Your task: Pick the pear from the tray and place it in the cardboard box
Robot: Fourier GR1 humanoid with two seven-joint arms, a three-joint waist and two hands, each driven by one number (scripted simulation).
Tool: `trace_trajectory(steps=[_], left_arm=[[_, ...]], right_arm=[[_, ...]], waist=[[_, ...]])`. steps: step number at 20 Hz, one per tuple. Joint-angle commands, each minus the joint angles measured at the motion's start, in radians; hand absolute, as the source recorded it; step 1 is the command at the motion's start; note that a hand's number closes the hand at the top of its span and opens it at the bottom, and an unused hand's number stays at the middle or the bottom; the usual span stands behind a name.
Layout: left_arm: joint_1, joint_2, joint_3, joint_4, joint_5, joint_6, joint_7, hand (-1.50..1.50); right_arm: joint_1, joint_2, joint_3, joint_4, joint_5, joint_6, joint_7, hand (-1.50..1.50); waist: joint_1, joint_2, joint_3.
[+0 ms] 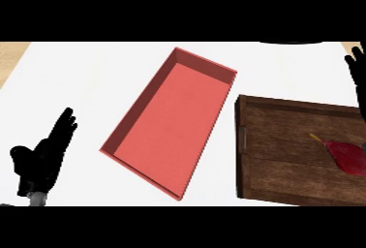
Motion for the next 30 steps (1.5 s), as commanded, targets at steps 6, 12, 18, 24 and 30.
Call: trace_trajectory(steps=[6, 12, 18, 24, 30], left_arm=[[-0.032, 0.078, -0.015, 0.035, -0.137, 0.002, -0.066, 0.00], [-0.051, 0.053, -0.057, 0.057, -0.153, -0.030, -0.078, 0.00], [-0.077, 0.034, -0.075, 0.088, -0.171, -0.036, -0.076, 0.00], [-0.163, 0.000, -0.094, 0.162, -0.202, -0.067, -0.069, 0.00], [-0.180, -0.015, -0.045, 0.270, -0.188, -0.117, -0.141, 0.00]], right_arm=[[0.207, -0.072, -0.213, 0.073, -0.229, 0.510, -0.430, -1.50], [0.335, -0.061, -0.344, 0.309, -0.173, 0.599, -0.757, -1.50], [0.466, -0.263, -0.313, 0.345, 0.095, 0.767, -1.061, -1.50], [0.539, -0.388, -0.268, 0.447, 0.256, 0.772, -1.214, -1.50], [0.559, -0.493, -0.235, 0.462, 0.324, 0.753, -1.243, -1.50]], waist=[[-0.103, -0.004, 0.034], [-0.066, 0.013, 0.025], [-0.050, 0.008, 0.017], [-0.021, 0.002, 0.012], [-0.011, -0.002, 0.008]])
